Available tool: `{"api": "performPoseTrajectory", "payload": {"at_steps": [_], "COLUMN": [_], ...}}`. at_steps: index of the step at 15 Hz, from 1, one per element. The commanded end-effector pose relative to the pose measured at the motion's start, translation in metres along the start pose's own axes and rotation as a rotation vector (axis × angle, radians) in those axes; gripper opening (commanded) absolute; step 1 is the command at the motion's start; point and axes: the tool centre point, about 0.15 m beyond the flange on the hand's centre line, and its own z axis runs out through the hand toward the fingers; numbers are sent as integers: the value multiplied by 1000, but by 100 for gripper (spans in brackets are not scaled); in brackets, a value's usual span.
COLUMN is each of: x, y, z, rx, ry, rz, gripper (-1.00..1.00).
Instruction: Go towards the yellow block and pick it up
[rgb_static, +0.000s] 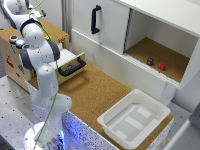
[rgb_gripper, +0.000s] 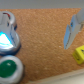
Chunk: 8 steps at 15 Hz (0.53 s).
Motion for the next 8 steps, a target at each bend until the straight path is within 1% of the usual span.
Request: {"api": "performPoseTrajectory", "payload": {"at_steps": [1,4,8], "x": [-27,-22,1], "y": [67,87,111], "z": [28,39,56], "rx": [27,27,33], "ry": [64,71,63], "rz": [-108,-176,-269], "gripper": [100,100,100]}}
